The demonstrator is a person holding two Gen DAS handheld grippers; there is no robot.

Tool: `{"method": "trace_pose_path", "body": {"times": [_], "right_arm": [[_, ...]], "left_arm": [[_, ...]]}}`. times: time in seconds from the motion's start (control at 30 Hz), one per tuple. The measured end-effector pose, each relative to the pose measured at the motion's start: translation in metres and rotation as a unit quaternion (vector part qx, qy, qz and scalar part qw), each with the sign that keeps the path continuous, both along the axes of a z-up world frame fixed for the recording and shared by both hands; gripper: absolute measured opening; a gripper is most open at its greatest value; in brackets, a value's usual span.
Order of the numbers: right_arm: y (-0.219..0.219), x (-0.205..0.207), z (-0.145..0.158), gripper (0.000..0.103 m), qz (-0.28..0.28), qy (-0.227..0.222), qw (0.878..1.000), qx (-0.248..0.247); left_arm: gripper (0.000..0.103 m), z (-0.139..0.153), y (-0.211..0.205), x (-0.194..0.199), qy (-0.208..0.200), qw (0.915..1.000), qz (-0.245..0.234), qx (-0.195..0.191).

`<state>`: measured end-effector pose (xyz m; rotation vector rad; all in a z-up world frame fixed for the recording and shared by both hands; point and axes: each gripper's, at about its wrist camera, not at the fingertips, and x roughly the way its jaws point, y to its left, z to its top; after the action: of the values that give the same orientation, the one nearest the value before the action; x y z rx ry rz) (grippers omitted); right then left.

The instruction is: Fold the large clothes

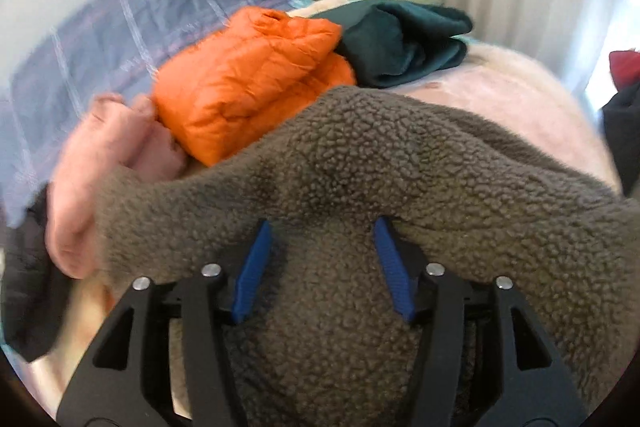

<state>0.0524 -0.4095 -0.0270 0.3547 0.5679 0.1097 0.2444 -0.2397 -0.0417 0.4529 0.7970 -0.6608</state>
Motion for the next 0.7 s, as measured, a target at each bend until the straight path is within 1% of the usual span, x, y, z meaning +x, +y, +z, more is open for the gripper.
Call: {"method": "trace_pose_path", "body": {"times": [0.03,0.07,0.1,0.13,0.17,0.2,0.3,0.37,0.43,0.5,0.53,0.57,0.6,0.67,0.7], "right_arm": [[0.001,0.02,-0.032,0.036,-0.001,0.035,0.999,0.003],[-0.001,0.027,-0.051,0.042,-0.004,0.029,0.999,0.022],[-0.012,0.025,-0.066,0.043,-0.001,-0.002,0.999,0.055],[-0.019,0.024,-0.07,0.043,0.005,0.0,0.997,0.074],[-0.025,0.022,-0.069,0.043,0.005,0.007,0.996,0.092],[-0.027,0.024,-0.066,0.043,0.004,0.017,0.995,0.099],[-0.022,0.026,-0.056,0.044,0.01,0.023,0.998,0.061],[-0.02,0.028,-0.059,0.046,0.016,0.03,0.997,0.07],[-0.02,0.023,-0.06,0.047,0.017,0.028,0.997,0.07],[-0.022,0.021,-0.065,0.048,0.016,0.026,0.997,0.067],[-0.022,0.019,-0.066,0.048,0.017,0.026,0.997,0.067],[-0.022,0.019,-0.065,0.048,0.016,0.025,0.997,0.067],[-0.022,0.019,-0.067,0.048,0.015,0.025,0.997,0.067],[-0.021,0.018,-0.067,0.048,0.014,0.023,0.997,0.066],[-0.021,0.017,-0.067,0.048,0.014,0.022,0.998,0.065]], "left_arm": [[0.059,0.0,-0.001,-0.001,-0.016,0.9997,0.01,0.014],[0.06,-0.001,-0.004,-0.005,-0.039,0.9984,0.02,0.036],[0.06,-0.005,-0.008,-0.009,-0.066,0.9957,0.026,0.06],[0.06,-0.009,-0.012,-0.011,-0.083,0.9935,0.031,0.071],[0.06,-0.006,-0.012,-0.01,-0.081,0.9936,0.033,0.072],[0.06,-0.005,-0.014,-0.01,-0.086,0.9926,0.035,0.078],[0.06,-0.004,-0.013,-0.01,-0.101,0.9892,0.05,0.093],[0.06,0.0,-0.01,-0.012,-0.105,0.9886,0.054,0.094],[0.06,0.012,-0.007,-0.013,-0.109,0.9876,0.064,0.093],[0.048,0.029,-0.012,-0.015,-0.118,0.9887,0.052,0.078],[0.046,0.036,-0.015,-0.018,-0.118,0.9899,0.043,0.066],[0.042,0.046,-0.02,-0.019,-0.113,0.992,0.028,0.048],[0.036,0.052,-0.026,-0.018,-0.109,0.9929,0.019,0.042],[0.035,0.054,-0.048,-0.013,-0.099,0.9941,-0.004,0.044],[0.035,0.048,-0.056,-0.008,-0.092,0.9943,-0.009,0.053]]}}
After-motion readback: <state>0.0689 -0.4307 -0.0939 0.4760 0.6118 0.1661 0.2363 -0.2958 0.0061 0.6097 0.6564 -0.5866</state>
